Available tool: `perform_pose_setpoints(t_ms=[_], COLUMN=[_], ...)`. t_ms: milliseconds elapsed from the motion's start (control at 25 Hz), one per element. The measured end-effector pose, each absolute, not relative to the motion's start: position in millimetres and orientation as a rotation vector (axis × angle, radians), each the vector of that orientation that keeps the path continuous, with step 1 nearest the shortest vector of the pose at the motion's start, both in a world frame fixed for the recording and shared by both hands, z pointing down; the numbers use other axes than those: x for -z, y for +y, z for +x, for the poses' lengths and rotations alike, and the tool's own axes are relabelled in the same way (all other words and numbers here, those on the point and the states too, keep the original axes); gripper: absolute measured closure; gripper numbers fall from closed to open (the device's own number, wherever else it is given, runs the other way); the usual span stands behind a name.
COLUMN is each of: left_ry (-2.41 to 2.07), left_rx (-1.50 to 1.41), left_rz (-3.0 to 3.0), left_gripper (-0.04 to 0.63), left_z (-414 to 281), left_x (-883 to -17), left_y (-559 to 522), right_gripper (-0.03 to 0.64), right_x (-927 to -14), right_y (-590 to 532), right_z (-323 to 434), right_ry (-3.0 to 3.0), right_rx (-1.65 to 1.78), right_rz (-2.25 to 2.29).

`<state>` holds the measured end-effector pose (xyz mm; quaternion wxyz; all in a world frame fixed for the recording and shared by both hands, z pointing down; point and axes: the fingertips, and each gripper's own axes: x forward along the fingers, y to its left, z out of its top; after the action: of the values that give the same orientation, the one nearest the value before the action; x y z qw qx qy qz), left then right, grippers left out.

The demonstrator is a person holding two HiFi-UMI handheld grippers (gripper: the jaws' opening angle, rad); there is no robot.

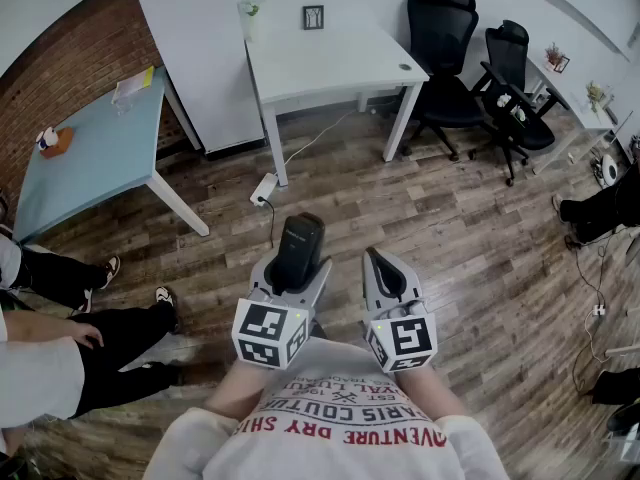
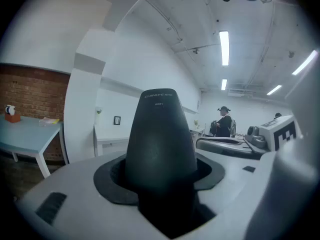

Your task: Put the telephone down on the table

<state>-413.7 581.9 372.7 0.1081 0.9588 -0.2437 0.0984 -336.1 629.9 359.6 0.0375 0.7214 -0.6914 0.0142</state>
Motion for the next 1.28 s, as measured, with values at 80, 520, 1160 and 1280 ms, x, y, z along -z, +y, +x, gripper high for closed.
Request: perform_pose_setpoints(t_ms=[80, 520, 1160, 1280], left_ry=[-0.713, -0.682, -0.677, -0.643], left_rx=[-0.286, -0.306, -0.370, -0.377], left_rz=[2.820, 2.808, 2.725, 2.724], left_gripper=[0.314, 0.314, 0.314, 0.314], left_z=[-413, -405, -375, -356], left_x=[-372, -381, -411, -411], left_y=[578, 566, 488, 445], right_gripper=[0.592, 0.592, 0.592, 0.592], right_x=[-356, -366, -396, -394], right_y=[628, 616, 552, 512], right_z=[-334, -312, -258, -243], right_ry=[-2.124, -2.073, -1.984, -1.961], right_rx=[-0.030, -0.126, -0.269, -0.269], right_rz=[2.233, 2.339, 2.395, 2.406])
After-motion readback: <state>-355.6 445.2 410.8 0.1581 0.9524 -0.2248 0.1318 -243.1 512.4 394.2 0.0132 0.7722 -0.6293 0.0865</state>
